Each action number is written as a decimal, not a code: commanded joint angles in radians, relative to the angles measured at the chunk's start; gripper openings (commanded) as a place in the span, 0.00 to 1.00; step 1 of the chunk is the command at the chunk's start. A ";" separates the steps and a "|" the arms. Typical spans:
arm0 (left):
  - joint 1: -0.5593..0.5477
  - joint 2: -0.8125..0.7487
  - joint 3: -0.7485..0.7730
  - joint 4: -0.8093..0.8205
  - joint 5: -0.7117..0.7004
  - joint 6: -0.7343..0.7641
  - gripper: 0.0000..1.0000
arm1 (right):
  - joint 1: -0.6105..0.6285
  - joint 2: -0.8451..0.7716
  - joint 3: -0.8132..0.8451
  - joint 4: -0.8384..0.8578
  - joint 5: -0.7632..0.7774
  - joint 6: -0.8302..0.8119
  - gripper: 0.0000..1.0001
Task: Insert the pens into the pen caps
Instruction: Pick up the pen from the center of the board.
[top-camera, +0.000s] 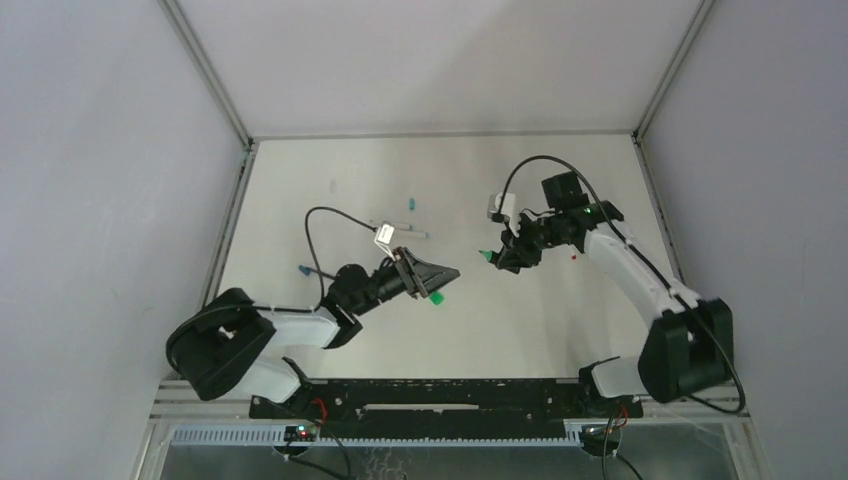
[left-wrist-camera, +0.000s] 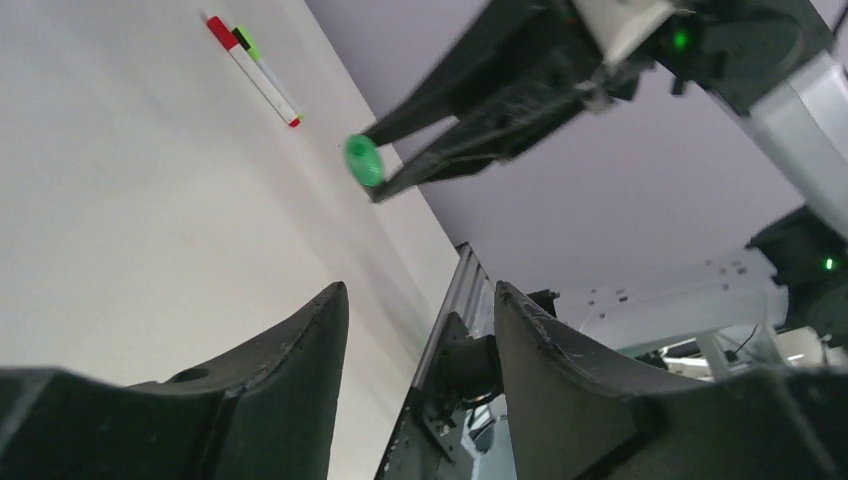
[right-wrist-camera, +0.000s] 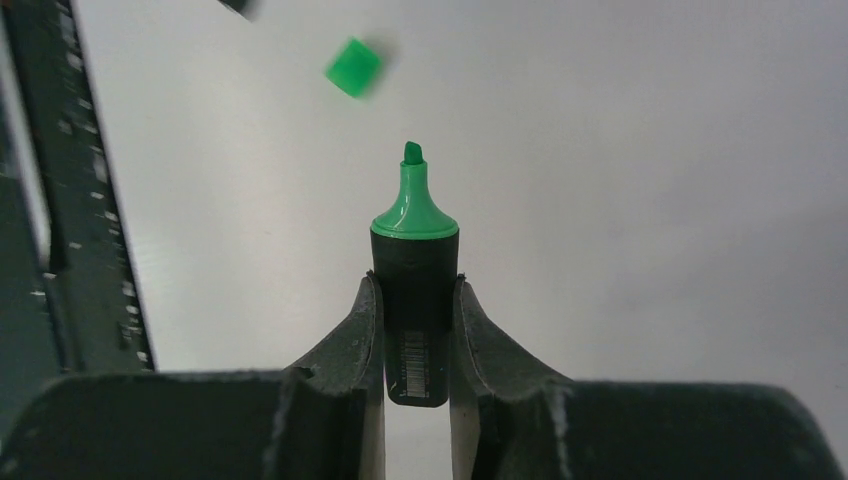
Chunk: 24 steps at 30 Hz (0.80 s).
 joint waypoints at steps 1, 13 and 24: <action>-0.052 0.091 0.107 0.147 -0.109 -0.058 0.61 | -0.014 -0.136 -0.065 0.045 -0.182 0.156 0.00; -0.136 0.244 0.268 0.113 -0.229 -0.061 0.68 | -0.017 -0.241 -0.124 0.144 -0.199 0.267 0.00; -0.178 0.320 0.369 0.015 -0.235 -0.073 0.39 | -0.013 -0.260 -0.146 0.210 -0.171 0.333 0.00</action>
